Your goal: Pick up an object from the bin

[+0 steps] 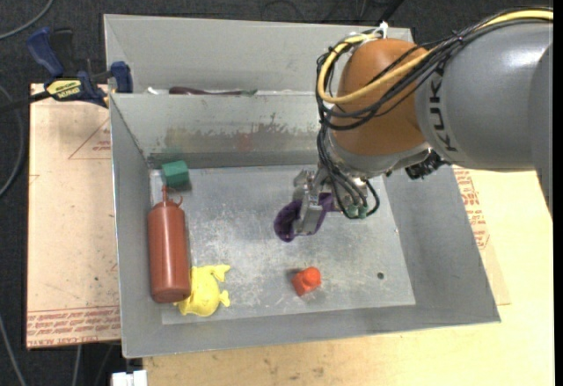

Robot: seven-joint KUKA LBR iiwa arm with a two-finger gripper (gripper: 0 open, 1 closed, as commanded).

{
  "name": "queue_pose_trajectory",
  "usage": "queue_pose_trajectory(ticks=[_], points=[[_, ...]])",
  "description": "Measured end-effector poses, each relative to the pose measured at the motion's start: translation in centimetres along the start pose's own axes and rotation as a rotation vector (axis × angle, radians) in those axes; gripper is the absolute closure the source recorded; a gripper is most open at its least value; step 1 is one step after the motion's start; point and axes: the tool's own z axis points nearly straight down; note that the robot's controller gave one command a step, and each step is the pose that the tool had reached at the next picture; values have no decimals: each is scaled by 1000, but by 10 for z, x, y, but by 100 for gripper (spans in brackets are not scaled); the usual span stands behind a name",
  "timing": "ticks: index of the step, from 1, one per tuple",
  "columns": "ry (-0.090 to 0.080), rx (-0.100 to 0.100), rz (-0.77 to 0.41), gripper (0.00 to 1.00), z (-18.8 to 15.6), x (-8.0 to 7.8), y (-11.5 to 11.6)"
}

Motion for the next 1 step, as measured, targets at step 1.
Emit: queue_pose_trajectory(ticks=[1], points=[[0,0,0,100,0,0,0]])
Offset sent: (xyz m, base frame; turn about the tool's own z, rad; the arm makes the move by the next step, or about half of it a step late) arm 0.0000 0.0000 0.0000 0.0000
